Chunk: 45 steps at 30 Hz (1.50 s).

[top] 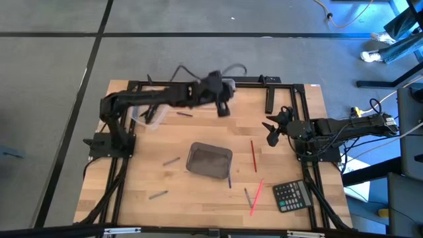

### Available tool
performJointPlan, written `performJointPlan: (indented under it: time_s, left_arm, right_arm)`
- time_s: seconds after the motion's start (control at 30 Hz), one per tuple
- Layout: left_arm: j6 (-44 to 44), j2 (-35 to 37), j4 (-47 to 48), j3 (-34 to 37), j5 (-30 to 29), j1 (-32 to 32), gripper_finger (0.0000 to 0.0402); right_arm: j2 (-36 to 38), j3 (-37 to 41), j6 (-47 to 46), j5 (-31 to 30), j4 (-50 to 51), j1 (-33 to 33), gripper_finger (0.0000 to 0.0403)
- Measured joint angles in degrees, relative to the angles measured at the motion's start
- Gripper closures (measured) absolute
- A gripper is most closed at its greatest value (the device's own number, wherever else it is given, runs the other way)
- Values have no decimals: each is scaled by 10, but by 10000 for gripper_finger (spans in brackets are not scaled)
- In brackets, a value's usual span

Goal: Sort crayons/erasers/pens/pencils in bins
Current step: Put the dark blue pencil into the right transparent bin, then put the red pencil into the right transparent bin

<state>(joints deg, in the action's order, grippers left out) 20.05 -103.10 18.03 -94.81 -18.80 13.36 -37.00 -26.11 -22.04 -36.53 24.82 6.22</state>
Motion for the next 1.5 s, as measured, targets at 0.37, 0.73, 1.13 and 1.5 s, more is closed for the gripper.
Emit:
performJointPlan:
  time_s: [0.37, 0.73, 1.13, 1.5]
  left_arm:
    - [1, -94, -7, -1, 94, 134, 399]
    - [2, -165, 59, 0, 93, 152, 401]
    - [1, -166, 41, 0, 89, 141, 370]
    - [-95, -165, 13, -59, 92, 58, 331]
  right_arm:
    - [0, 0, -21, -20, 36, 0, 232]
    - [0, 0, -34, -29, 47, 0, 232]
    - [0, 0, -34, -30, 47, 0, 232]
    - [0, 0, -34, -30, 44, 0, 232]
